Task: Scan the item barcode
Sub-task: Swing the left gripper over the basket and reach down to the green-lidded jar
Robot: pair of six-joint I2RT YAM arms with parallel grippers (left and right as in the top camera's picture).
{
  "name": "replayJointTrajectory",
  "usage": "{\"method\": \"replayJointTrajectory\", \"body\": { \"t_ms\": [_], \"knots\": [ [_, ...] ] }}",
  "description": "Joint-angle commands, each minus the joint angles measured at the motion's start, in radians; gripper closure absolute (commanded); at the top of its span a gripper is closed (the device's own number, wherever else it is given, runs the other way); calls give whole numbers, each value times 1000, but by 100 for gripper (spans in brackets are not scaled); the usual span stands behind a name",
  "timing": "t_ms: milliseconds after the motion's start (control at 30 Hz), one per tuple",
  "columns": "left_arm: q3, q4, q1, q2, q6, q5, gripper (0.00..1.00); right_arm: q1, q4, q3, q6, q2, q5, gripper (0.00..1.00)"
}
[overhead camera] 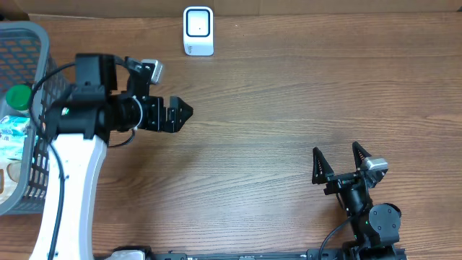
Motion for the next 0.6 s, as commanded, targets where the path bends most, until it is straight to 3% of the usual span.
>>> {"method": "replayJointTrajectory", "body": {
  "t_ms": [0, 167, 567],
  "knots": [
    [18, 28, -2, 61, -29, 87, 0, -3, 3, -10, -1, -11, 5, 0],
    [110, 26, 20, 101, -197, -56, 4, -3, 3, -10, -1, -11, 5, 0],
    [690, -140, 207, 208, -319, -486, 0, -4, 3, -10, -1, -11, 5, 0]
  ]
}}
